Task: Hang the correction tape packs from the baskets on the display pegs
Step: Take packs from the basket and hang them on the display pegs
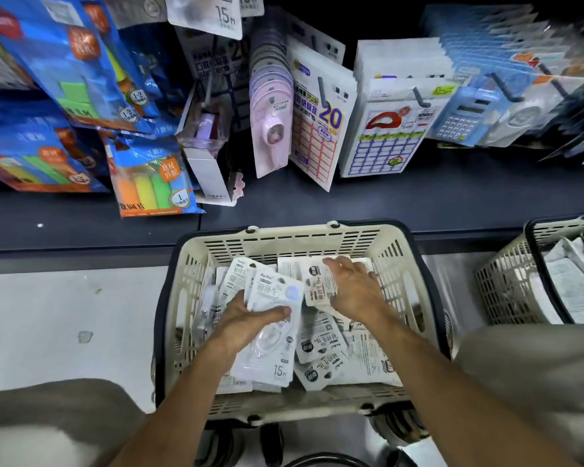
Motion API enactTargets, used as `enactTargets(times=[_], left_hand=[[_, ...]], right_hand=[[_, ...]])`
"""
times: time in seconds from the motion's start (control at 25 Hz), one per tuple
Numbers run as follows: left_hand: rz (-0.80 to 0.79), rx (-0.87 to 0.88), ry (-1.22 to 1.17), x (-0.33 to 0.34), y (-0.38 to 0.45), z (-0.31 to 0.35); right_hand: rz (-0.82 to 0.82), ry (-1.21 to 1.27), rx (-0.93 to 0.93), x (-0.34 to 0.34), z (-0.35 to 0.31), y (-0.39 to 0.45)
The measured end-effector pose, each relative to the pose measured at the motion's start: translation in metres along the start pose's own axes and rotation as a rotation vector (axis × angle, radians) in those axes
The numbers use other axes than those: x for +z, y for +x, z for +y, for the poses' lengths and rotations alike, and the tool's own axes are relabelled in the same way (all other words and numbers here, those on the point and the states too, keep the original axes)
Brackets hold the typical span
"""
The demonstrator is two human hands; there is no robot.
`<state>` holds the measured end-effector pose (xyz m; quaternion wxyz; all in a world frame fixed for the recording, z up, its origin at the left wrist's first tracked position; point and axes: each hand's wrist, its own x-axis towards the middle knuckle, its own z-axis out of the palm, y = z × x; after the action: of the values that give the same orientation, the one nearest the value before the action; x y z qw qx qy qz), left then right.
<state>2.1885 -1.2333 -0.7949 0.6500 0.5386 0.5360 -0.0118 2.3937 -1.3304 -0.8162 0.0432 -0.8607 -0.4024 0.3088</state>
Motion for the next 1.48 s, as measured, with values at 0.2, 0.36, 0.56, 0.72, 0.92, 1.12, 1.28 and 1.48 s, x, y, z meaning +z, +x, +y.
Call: enactTargets(times=[0.2,0.36,0.56,0.72,0.92,1.12,1.28,1.48], left_hand=[[0.164,-0.005,-0.110,-0.014,0.013,-0.010],[0.213,0.053,-0.107,-0.016,0.011,0.001],[0.307,0.245,-0.325,-0.030,-0.018,0.046],[0.389,0.512,-0.420,-0.062,-0.070,0.115],[0.483,0.804,-0.408,-0.134,-0.139,0.218],[0.496,0.941,-0.358,-0.178,-0.174,0.276],[0.437,0.875,-0.488,-0.179,-0.163,0.274],[0.341,0.859,-0.597,-0.174,-0.156,0.285]], right_hand=[[0.023,-0.147,0.024,0.004,0.037,0.011],[-0.069,0.557,0.084,-0.033,0.036,0.002],[-0.197,1.079,-0.147,-0.090,-0.006,-0.037],[-0.071,1.305,-0.356,-0.135,-0.054,-0.061],[0.136,1.385,-0.576,-0.196,-0.140,-0.089],[0.315,1.360,-0.604,-0.255,-0.217,-0.090],[0.443,1.291,-0.486,-0.262,-0.238,-0.073],[0.509,1.114,-0.150,-0.267,-0.250,-0.051]])
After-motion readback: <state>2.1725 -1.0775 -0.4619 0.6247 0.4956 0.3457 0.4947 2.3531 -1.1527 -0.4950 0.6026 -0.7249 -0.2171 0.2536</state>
